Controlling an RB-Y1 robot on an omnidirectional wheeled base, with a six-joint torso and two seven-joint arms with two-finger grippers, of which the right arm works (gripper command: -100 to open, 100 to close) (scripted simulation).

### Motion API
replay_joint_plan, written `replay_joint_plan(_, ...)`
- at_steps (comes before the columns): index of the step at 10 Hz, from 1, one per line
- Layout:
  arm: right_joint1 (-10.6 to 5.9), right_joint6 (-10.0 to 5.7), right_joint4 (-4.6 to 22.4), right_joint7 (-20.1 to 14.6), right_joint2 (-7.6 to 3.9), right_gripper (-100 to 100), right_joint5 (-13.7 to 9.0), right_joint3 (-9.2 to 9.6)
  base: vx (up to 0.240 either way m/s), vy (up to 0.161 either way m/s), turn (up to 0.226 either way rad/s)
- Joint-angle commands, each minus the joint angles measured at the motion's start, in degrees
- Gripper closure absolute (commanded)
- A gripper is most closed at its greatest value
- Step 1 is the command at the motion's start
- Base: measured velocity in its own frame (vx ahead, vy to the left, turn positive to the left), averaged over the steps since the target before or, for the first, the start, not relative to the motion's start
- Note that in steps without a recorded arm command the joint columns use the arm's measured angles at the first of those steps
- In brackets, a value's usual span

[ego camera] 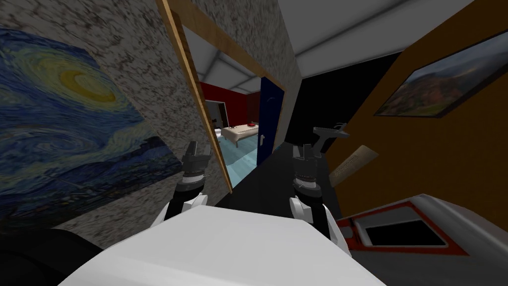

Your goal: Push the door open

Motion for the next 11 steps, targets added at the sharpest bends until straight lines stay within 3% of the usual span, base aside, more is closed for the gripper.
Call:
replay_joint_plan(1,-1.15,-0.03,2.3,-0.9,-0.26,-100,0.4,0.36,0.101,-0.052,0.050)
replay_joint_plan(11,-8.25,0.26,15.3,-6.0,-1.72,-100,2.3,1.56,0.103,-0.062,0.054)
